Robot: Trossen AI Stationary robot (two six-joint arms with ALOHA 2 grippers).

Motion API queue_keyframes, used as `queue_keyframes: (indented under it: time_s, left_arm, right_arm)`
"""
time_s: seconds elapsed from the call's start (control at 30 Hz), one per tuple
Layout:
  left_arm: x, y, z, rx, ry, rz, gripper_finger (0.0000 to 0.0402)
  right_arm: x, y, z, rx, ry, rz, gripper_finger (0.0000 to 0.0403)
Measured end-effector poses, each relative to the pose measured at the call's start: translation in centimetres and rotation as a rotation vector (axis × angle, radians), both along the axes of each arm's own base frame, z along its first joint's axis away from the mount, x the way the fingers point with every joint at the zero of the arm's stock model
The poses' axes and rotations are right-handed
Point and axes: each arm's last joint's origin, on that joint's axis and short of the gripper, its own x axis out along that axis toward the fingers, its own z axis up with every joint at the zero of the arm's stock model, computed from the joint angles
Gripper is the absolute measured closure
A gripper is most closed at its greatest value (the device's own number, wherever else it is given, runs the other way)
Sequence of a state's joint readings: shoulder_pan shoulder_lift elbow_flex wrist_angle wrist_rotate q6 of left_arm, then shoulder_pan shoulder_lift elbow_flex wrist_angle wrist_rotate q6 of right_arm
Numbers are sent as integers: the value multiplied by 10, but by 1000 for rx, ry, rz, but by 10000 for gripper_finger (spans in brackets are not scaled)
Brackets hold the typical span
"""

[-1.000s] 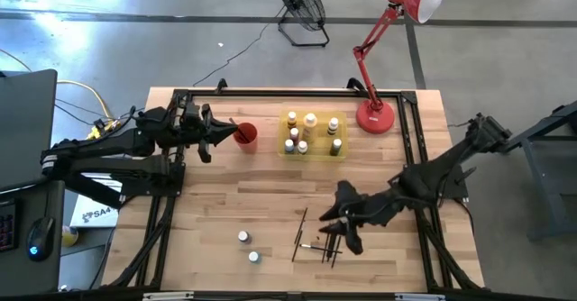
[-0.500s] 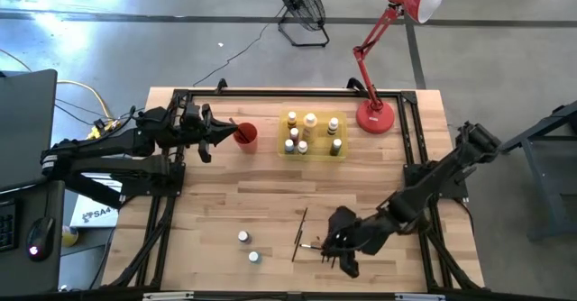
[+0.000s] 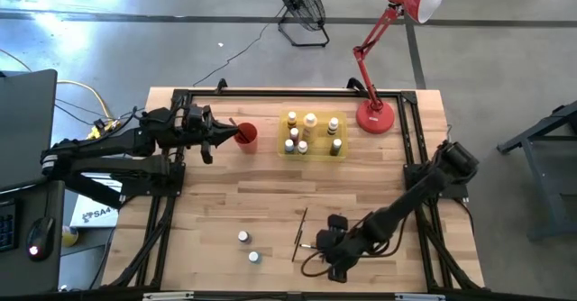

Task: Pick & Place Paint Supplies
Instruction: Put the silver paintbrush into the orange cup

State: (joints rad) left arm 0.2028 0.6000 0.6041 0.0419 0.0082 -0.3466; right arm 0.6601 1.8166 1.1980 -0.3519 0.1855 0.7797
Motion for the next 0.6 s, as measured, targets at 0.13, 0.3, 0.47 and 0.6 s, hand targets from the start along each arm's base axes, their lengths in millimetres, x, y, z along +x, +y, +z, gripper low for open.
queue_keyframes:
  time_s: [0.13,0.3,0.47,0.6]
  left_arm:
    - [0,0,0,1,1,0,398]
    - [0,0,0,1,1,0,398]
    - [0,0,0,1,0,0,398]
    - [0,0,0,1,0,0,398]
  right_arm:
    - [1,-4,-13,-64,50,-21,329]
    - [7,-8,-22,-69,73,-37,329]
    - [12,-14,-26,-56,88,-51,329]
    - [14,-13,-31,-52,96,-53,329]
